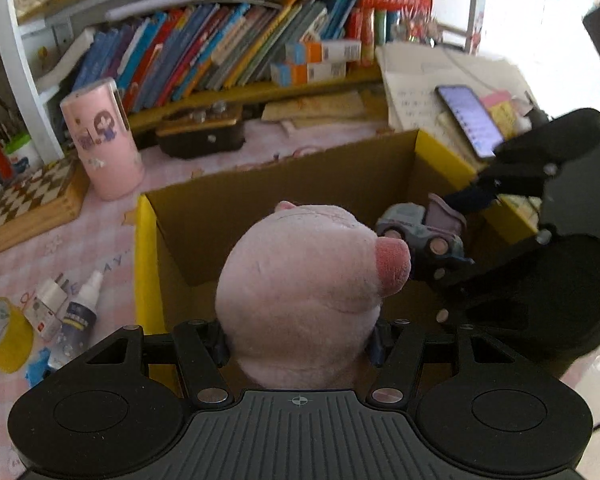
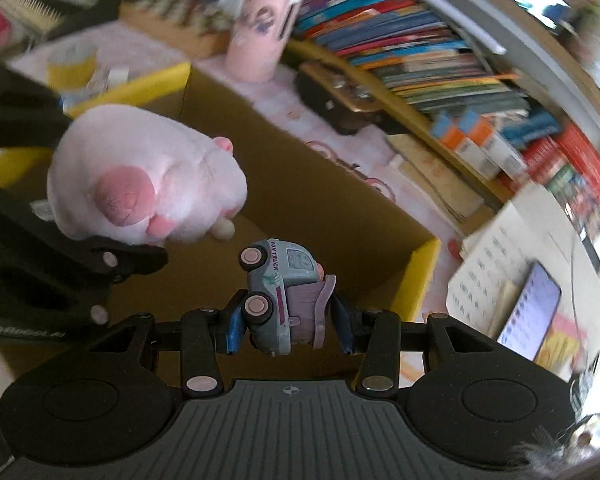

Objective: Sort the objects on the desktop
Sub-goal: 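Lower the pig and car into the yellow box and open both grippers, then lift both tools out of the box and withdraw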

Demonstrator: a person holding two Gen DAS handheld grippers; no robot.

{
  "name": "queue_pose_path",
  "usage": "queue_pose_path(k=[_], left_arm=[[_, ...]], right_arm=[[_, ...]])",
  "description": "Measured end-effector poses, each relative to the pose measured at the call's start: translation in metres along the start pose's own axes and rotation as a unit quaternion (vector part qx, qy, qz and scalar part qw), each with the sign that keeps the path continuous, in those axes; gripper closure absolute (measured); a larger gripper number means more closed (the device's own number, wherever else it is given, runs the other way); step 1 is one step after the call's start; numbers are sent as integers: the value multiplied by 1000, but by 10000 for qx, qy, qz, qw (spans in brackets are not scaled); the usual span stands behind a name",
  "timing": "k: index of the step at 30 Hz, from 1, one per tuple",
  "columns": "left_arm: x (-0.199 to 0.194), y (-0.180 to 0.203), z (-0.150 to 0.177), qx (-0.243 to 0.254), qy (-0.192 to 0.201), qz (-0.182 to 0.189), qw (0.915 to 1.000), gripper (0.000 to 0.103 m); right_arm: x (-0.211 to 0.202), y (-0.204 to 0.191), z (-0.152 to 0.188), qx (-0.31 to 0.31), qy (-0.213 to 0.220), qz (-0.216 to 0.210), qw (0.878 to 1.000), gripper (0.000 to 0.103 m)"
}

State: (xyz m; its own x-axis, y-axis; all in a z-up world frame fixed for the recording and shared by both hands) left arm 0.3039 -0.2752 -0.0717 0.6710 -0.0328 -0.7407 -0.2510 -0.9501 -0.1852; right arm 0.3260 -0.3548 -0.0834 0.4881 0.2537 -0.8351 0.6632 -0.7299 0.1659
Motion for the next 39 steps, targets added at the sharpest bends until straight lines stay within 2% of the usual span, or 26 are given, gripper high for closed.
queue_pose_path(k=[10,14,16,19,26,30,35,39], left_arm=[[6,12,4,674,-114,-185,9975,39],[3,16,2,867,35,-263,9959,35],[1,17,1,862,104,-273,9958,29],[-2,15,-1,791,192,-251,9964,27],[-25,5,-6,573,543,-301,9964,21],[-46,-6,-9,365,855,-380,9949,17],[-74,-24,-16,4,1247,-468,9911,14],[-96,-40,-17,-277,1523,-522,9866,12]], right_arm=[[39,-3,4,-635,-685,-267,9953,62],[45,-6,9,-619,-819,-378,9940,62],[44,-6,9,-624,-791,-408,9941,62],[43,-6,8,-580,-754,-410,9946,59],[25,-1,1,-150,-370,-515,9979,54],[2,6,-5,259,45,-517,9983,54],[-35,13,-11,831,701,-458,9930,53],[-69,14,-11,1287,1231,-316,9835,52]])
Point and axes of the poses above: each gripper's, at about its wrist camera, not at the fingertips, and x roughly the way its jaws point, y to its right, z to its underside, the point moved 10 cm from there along x, roughly the way its jaws point, and after that the axes turned 11 degrees about -z, right-handed, at the moved point
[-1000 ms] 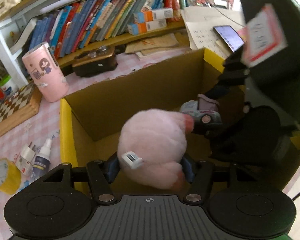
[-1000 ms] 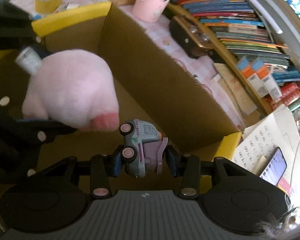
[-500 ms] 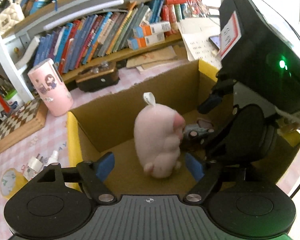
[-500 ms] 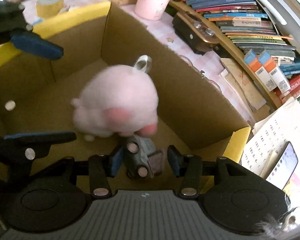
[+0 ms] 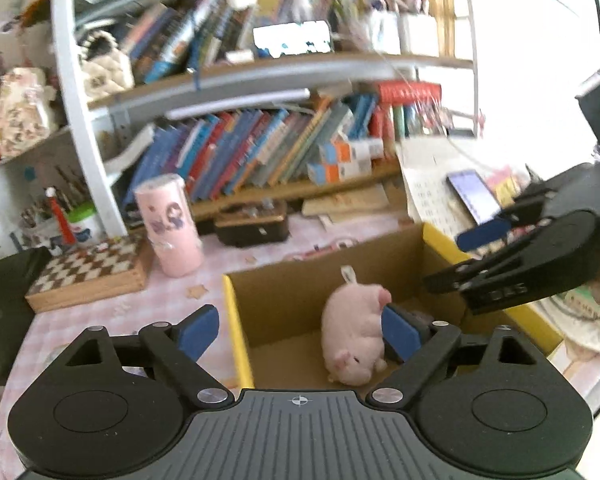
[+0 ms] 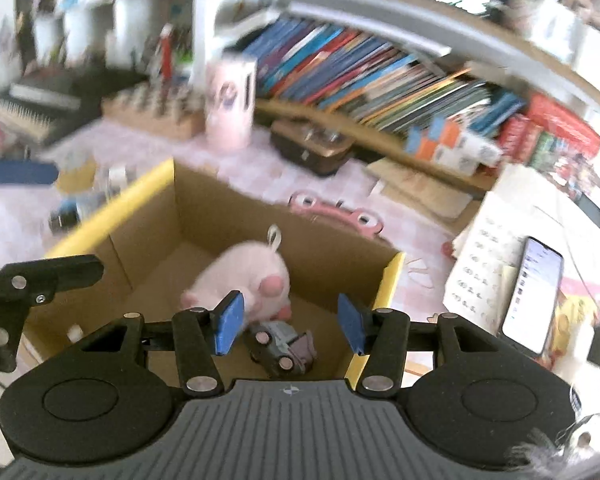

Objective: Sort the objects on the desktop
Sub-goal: 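Lift both tools out of the box and withdraw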

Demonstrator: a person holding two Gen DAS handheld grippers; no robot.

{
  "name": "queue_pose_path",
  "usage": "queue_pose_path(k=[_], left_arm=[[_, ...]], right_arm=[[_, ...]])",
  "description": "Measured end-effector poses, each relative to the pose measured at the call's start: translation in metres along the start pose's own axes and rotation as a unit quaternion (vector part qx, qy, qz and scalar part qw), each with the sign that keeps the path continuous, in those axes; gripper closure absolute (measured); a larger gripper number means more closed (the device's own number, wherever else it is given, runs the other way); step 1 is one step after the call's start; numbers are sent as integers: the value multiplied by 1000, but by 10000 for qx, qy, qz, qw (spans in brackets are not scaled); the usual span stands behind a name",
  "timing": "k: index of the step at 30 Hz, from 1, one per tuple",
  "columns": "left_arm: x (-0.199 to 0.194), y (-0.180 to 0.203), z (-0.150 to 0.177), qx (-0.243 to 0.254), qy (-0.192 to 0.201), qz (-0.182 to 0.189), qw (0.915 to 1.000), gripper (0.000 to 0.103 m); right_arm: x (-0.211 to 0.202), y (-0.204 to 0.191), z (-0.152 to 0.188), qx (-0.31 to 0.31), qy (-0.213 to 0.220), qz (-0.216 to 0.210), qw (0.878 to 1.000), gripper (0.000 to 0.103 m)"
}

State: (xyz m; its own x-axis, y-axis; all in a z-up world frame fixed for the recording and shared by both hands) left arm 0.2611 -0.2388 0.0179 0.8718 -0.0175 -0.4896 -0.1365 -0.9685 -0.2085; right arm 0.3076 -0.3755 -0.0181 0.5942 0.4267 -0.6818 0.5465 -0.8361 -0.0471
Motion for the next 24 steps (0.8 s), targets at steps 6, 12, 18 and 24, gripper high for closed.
queue_pose_path(k=[6,12,18,24], left_arm=[[-24,-21,-1,-248,248,-32,9994,11],[-43,-42,11,-470,406,-104,9980,11],[-62,-55,27,-509,543,-115,9972,11],[-70,-69,50,-607,424,-57,9972,11]], right_arm=[[-40,-7,5,494,584,263,9967,52],[-68,-18,23,955,951,607,9890,53],[-82,-33,48,1561,1168,925,9765,53],[-85,-60,69,1894,1203,1114,9681,53]])
Point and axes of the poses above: each gripper's, at about its wrist camera, not at the fingertips, and x roughly the way its jaws point, y to its right, z to its underside, the point moved 10 cm from there along x, roughly the way its jaws point, and after that the axes turned 11 degrees about -z, right-handed, at the moved point
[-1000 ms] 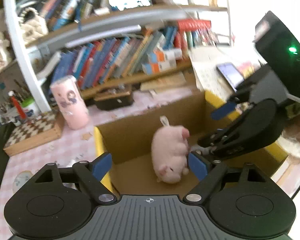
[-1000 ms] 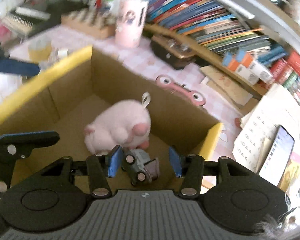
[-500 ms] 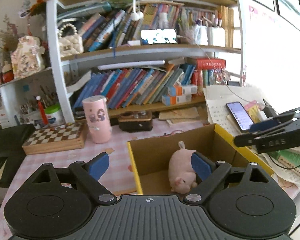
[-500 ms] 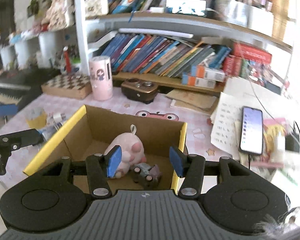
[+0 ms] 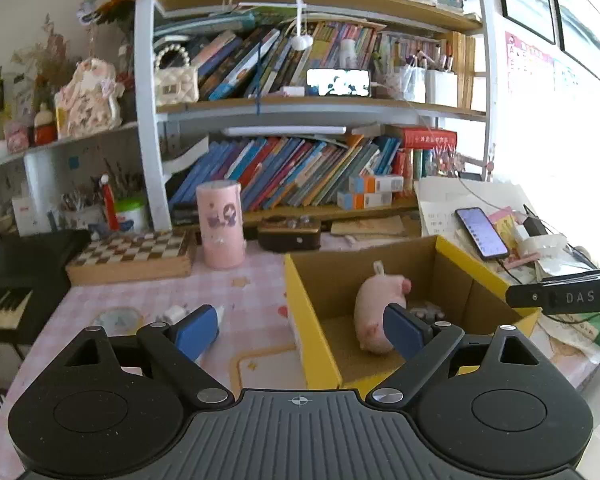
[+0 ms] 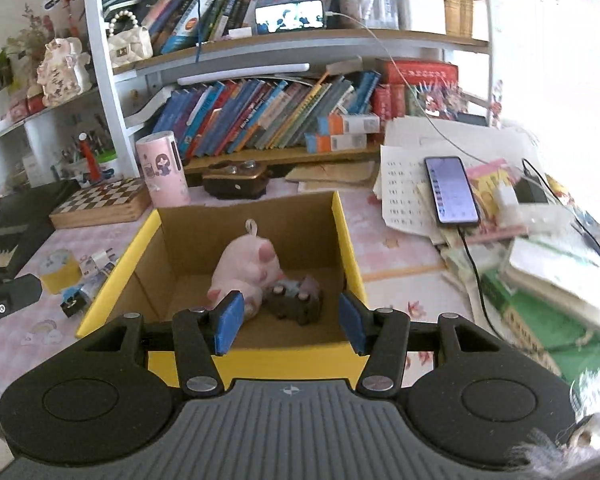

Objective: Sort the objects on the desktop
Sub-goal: 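Lift both tools out of the box and withdraw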

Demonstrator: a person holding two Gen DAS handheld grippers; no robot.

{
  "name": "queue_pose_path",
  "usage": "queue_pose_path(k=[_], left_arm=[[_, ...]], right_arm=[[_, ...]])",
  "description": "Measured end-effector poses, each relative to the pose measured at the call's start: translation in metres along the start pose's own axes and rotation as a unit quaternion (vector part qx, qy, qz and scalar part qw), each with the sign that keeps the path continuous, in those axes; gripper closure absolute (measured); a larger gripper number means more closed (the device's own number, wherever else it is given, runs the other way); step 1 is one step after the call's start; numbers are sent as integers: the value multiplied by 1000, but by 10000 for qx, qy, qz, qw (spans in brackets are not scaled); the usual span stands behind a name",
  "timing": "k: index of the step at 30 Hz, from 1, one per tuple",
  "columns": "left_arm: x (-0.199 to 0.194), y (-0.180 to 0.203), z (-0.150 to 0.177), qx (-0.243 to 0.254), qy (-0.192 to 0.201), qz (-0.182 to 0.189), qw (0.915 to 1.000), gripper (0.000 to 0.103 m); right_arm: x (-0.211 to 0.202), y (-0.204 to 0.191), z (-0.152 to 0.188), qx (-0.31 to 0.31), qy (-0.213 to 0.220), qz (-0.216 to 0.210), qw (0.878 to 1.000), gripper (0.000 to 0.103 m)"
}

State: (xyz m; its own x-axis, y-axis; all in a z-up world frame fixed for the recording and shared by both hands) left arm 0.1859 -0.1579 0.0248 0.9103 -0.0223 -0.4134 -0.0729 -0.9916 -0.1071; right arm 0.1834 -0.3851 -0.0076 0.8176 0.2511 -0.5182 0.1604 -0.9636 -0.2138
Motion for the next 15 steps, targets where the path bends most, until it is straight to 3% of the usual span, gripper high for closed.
queue_pose_path(k=[15], left_arm=[[-30,-52,61,137,-405,-81,9991,7]], right_arm=[[-23,-58,71,231,-199,525,9982,51]])
Point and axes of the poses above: each gripper's, at about its wrist camera, not at the fingertips, and x roughly the way its jaws point, y to its right, z to its underside, the point moved 10 cm from there along x, roughly the way its jaws point, and after that the axes turned 11 degrees about -z, right-handed, at the moved point
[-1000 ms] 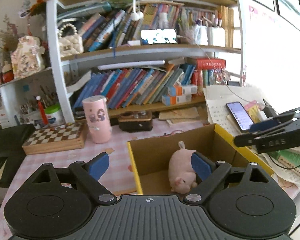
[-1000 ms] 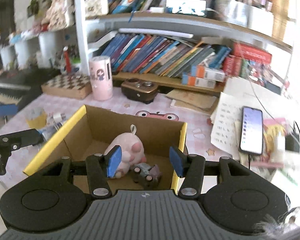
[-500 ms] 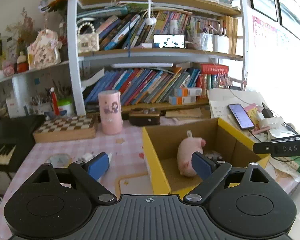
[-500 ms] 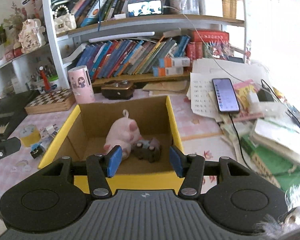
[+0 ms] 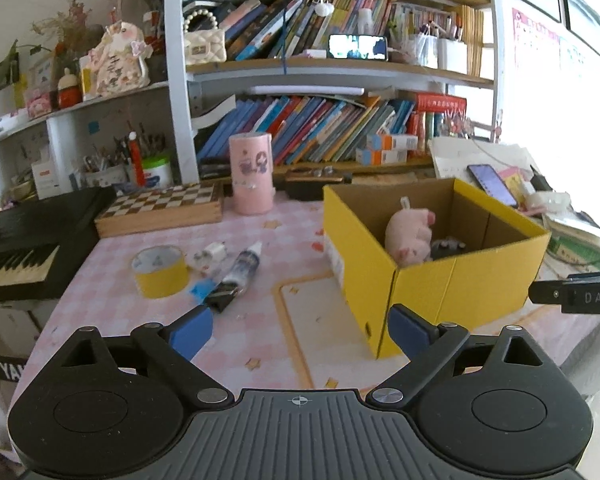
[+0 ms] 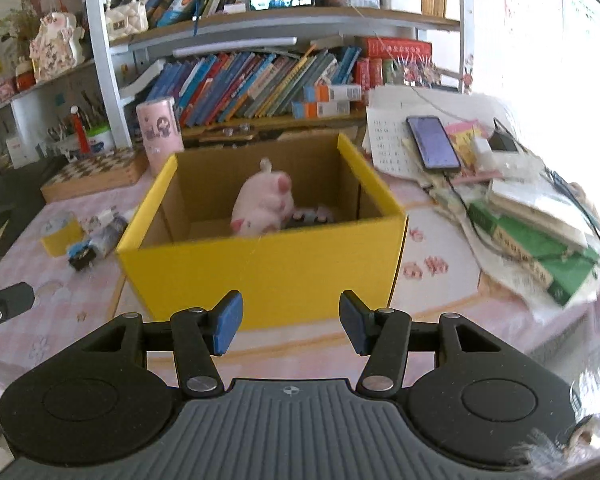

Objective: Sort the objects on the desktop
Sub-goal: 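Lift both tools out of the box and withdraw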

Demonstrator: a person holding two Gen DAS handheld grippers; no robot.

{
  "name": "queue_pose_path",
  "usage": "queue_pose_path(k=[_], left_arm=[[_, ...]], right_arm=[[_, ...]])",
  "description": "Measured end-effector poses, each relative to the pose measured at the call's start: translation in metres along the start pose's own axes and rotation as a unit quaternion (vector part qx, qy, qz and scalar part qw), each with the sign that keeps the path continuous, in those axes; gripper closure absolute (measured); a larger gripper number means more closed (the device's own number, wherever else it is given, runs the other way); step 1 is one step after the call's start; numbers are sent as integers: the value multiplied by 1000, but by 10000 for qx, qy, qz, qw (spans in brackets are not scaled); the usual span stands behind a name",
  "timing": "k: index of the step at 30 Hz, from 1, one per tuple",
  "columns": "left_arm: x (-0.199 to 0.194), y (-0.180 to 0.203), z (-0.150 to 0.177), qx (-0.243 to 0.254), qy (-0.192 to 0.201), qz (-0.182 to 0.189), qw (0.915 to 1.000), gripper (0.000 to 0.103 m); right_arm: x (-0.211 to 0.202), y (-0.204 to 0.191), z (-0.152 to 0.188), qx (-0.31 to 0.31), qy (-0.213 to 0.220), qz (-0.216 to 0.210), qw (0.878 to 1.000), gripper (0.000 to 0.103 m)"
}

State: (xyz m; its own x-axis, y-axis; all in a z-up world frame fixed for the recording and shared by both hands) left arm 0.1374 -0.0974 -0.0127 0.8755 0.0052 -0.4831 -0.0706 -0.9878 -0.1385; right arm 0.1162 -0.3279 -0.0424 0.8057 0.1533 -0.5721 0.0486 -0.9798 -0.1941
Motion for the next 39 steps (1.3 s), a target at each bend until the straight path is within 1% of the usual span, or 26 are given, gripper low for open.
queue_pose_path(k=[5,9,21,26,29,39], left_arm=[[-9,-14,15,108,-21,-83,9999,6],[-16,-23,29,206,-97,-82,9997,6],[-35,-43,61,377,-307,-85,9988,6],[-41,-52,71,379,-374,-109,9985,5],[-44,-58,73,349,-360,-134,9987,2],[-46,-79,78,129,-423,-207,9988,1]], right_arm=[[-8,-20,26,98,-92,120,9998,50],[-13,-38,44,146,-140,153,9997,49],[-19,-80,84,133,-444,-25,9989,43],[-20,-99,94,-30,-566,-177,9982,39],[-21,-110,98,-141,-596,-269,9978,37],[-16,-135,100,-344,-667,-521,9958,30]])
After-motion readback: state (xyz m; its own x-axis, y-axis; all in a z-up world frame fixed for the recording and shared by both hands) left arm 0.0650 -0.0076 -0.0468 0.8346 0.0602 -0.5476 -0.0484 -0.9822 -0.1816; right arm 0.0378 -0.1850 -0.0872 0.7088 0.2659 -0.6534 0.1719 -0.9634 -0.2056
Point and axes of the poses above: each gripper's, at about its wrist camera, not at the fingertips, and x roughly the way its jaws point, y to its right, z to its underside, the point moved 10 cm from there along x, roughly the way its jaws point, and after that the axes turned 11 degrees about -z, right-handed, at the moved point
